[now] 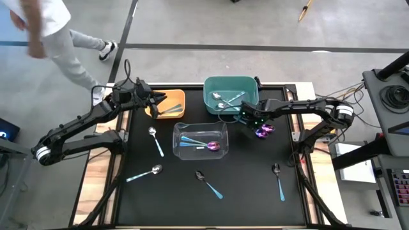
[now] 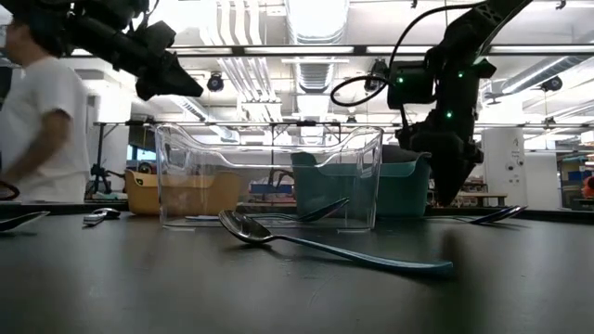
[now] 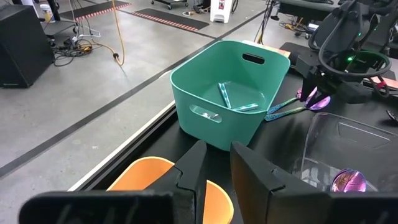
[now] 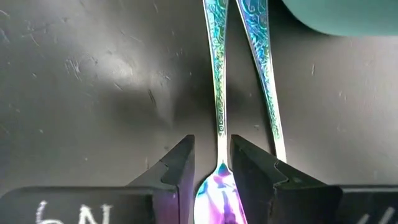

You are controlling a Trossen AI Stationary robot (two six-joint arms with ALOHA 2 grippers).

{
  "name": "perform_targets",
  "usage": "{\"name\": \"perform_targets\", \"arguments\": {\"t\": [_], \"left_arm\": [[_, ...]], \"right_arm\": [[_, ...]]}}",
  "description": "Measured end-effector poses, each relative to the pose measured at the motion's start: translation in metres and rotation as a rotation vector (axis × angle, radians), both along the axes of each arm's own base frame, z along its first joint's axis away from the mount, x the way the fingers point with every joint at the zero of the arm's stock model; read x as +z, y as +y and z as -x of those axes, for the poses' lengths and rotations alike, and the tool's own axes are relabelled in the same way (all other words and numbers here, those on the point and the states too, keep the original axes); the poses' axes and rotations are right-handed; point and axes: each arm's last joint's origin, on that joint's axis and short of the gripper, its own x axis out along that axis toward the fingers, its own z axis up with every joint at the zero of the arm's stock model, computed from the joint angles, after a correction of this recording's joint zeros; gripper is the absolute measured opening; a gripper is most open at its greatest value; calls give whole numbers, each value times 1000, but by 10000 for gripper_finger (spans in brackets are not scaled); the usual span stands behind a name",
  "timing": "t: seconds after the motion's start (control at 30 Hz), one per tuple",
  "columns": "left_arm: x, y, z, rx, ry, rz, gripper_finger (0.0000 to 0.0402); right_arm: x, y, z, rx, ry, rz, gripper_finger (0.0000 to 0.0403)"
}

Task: Sort silverware by color (type)
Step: Put the violet spoon into the transparent bin

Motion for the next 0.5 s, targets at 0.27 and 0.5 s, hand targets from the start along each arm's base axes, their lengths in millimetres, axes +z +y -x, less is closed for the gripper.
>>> {"name": "perform_targets", "arguments": {"t": [0.27,0.5], "left_arm": [[0,0,0,0,0,0,54],[0,0,0,0,0,0,54]], "right_arm": [[0,0,-1,0,-10,4,93],[-13,-2,-5,19,32,-9,93]]}}
